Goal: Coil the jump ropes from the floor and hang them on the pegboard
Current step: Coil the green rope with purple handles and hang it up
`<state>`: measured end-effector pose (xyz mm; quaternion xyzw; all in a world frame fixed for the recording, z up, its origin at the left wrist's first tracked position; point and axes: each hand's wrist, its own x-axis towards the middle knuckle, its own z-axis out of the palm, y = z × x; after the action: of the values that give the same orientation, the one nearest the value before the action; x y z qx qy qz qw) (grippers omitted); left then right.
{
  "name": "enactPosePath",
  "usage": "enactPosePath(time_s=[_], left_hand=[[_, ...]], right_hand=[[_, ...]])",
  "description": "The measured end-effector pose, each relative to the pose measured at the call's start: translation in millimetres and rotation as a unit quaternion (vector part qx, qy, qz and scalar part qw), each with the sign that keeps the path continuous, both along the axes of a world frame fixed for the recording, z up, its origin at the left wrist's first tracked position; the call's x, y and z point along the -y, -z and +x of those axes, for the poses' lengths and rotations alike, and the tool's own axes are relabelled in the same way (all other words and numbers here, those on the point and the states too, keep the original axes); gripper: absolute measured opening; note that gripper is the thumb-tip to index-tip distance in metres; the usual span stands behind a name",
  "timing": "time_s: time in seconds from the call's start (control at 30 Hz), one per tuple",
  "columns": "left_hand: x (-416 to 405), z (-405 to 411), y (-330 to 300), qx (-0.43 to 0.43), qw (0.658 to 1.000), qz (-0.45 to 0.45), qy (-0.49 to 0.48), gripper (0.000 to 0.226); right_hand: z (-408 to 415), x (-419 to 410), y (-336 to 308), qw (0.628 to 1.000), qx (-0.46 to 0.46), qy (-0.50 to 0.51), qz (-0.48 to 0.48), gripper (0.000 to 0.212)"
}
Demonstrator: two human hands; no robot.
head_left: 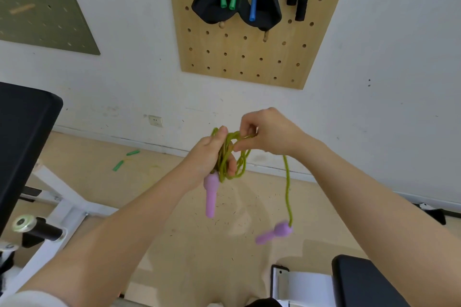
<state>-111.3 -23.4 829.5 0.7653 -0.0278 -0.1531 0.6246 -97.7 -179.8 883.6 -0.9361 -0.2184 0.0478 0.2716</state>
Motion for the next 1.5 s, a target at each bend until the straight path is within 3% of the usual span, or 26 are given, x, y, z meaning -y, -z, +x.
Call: enactPosePath(time_s=[0.13, 0.27, 0.33, 0.4, 0.57, 0.7, 0.8, 0.87, 1.0, 1.17, 1.23, 1.3, 1.4, 1.5], left_hand=[[0.5, -8.8, -7.2, -0.090, 0.982, -0.135, 0.094, 0.056], [-8.2, -3.0, -6.7, -0.107, 0.943, -0.264, 0.172, 0.035], [-11.6, -0.2, -7.1, -0.112, 0.925, -0.304, 0.197, 0.038], [-14.1, 2.9, -7.4, -0.114, 0.920, -0.314, 0.203, 0.044], [-18.7, 4.1, -9.4, -0.110, 0.918, -0.297, 0.237, 0.038], [-15.8, 1.7, -13.5, -0.119, 0.863, -0.380, 0.310, 0.024], [-10.8, 5.2, -16.8, -0.175, 0.788, -0.506, 0.303, 0.025], [-7.9, 10.3, -14.5, -0.182, 0.769, -0.542, 0.284, 0.023], [-16.9, 21.6, -14.9, -0.124, 0.791, -0.576, 0.162, 0.017], [-41.9, 41.9, -12.7, -0.109, 0.739, -0.657, 0.101, 0.012], [-46.7, 46.1, -20.6, -0.073, 0.754, -0.651, 0.046, 0.013], [-47.8, 48.3, -29.8, -0.044, 0.814, -0.579, -0.020, 0.021], [-42.0, 48.2, -26.4, 0.013, 0.934, -0.351, -0.065, 0.023], [-32.1, 41.6, -19.3, 0.071, 0.989, -0.120, -0.040, 0.029]], right_hand=[[7.3, 15.0, 5.2, 0.995, 0.043, 0.064, 0.056, 0.042], [4.6, 12.6, 9.8, 0.979, -0.088, 0.060, 0.175, 0.037], [3.1, 7.9, 12.7, 0.963, -0.171, 0.025, 0.207, 0.028], [1.4, 4.9, 12.8, 0.947, -0.219, 0.000, 0.234, 0.025], [5.5, 6.4, 11.9, 0.957, -0.172, -0.027, 0.230, 0.021], [9.2, -0.5, 13.4, 0.931, -0.176, -0.028, 0.320, 0.018], [14.6, -5.5, 15.6, 0.902, -0.197, -0.013, 0.383, 0.028], [18.2, -5.9, 19.2, 0.906, -0.213, 0.002, 0.366, 0.038], [18.3, 8.2, 46.1, 0.926, -0.247, 0.050, 0.280, 0.048], [24.0, 14.3, 70.3, 0.965, -0.207, 0.099, 0.125, 0.025], [25.8, 14.2, 75.4, 0.964, -0.256, 0.070, 0.021, 0.021], [22.4, 14.9, 77.7, 0.951, -0.296, 0.038, -0.080, 0.045], [18.3, 8.4, 72.7, 0.943, -0.261, -0.039, -0.202, 0.060], [15.1, -10.0, 56.5, 0.943, -0.187, -0.109, -0.252, 0.048]])
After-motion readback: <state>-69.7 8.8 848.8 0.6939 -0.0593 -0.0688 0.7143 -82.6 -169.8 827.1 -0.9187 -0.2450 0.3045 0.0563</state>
